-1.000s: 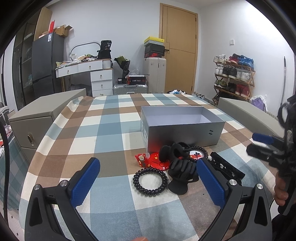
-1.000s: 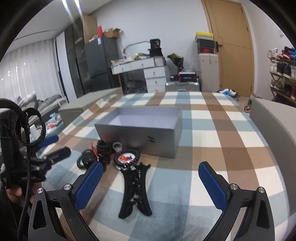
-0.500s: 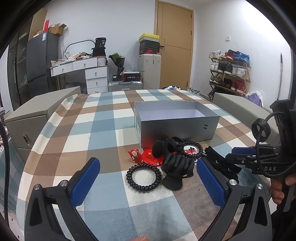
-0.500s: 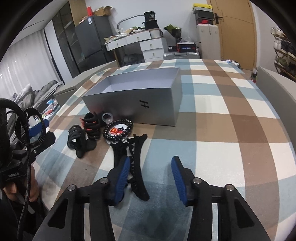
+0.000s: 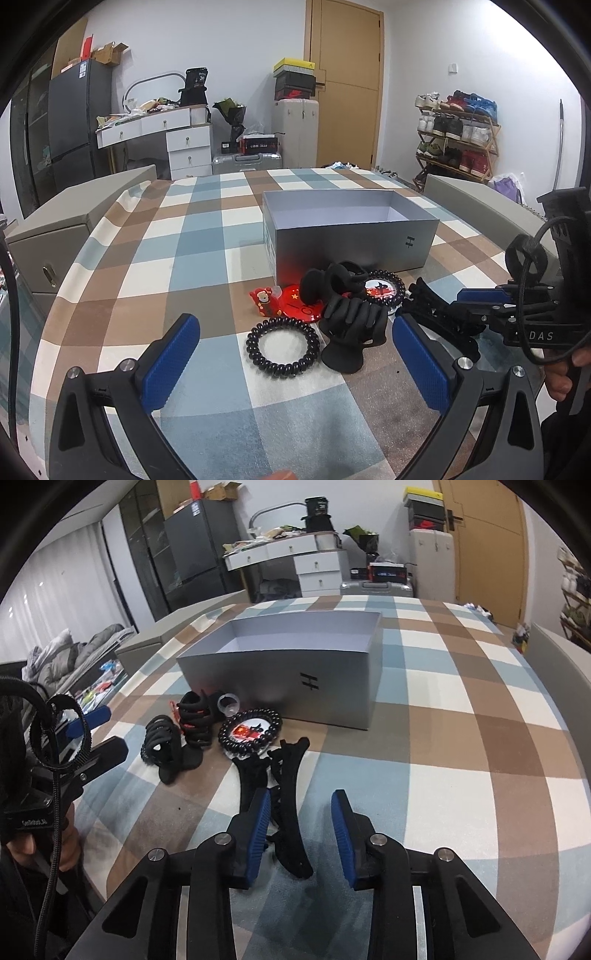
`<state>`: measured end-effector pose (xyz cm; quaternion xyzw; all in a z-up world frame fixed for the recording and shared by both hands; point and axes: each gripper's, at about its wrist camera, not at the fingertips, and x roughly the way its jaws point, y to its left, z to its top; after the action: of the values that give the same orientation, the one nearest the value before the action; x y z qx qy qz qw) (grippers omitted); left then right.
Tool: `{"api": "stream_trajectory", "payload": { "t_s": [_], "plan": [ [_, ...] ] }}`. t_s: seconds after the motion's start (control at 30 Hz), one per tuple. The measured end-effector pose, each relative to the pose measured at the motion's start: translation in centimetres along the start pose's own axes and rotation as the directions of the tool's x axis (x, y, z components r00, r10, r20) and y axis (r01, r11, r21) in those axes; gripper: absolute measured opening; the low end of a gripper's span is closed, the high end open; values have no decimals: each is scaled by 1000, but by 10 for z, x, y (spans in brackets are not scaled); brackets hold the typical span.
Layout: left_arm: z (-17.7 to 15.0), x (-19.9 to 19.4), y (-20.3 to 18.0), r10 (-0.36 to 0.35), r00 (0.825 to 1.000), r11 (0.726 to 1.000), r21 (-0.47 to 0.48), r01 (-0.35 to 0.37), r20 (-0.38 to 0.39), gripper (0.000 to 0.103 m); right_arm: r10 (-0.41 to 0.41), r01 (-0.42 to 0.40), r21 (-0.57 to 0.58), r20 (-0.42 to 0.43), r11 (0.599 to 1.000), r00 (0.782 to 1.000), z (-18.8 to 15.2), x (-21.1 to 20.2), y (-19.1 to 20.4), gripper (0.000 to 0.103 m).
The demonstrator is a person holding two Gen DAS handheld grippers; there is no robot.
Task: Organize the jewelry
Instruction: 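Move left gripper to the black hand-shaped stand while right gripper approaches the black branch stand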
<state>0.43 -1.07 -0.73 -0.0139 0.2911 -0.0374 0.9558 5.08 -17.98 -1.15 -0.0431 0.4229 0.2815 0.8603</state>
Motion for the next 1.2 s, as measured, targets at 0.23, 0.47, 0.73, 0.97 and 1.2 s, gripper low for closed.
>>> {"api": "stream_trajectory", "payload": {
  "t_s": [0.23,0.47,0.73,0.97,1.2],
  "plan": [
    [2,8,-3,-22,999,1000,-7,22,-49,102,4,-5,-36,-26,999,1000,0,5,8,32],
    [8,23,-11,-65,990,998,0,65,-123,97,-30,30,-42,-6,999,1000,0,3,4,13],
    [8,35,-25,-81,975,994,53,93,-205,49,42,-43,19,74,999,996,4,-15,-4,13],
    [3,25,-33,-86,978,991,81,103,-189,42,61,-64,32,87,997,994,5,-17,-6,13],
    [9,20,-32,-85,984,991,84,100,-157,42,80,-85,34,124,996,989,6,-24,-5,13]
  ]
}}
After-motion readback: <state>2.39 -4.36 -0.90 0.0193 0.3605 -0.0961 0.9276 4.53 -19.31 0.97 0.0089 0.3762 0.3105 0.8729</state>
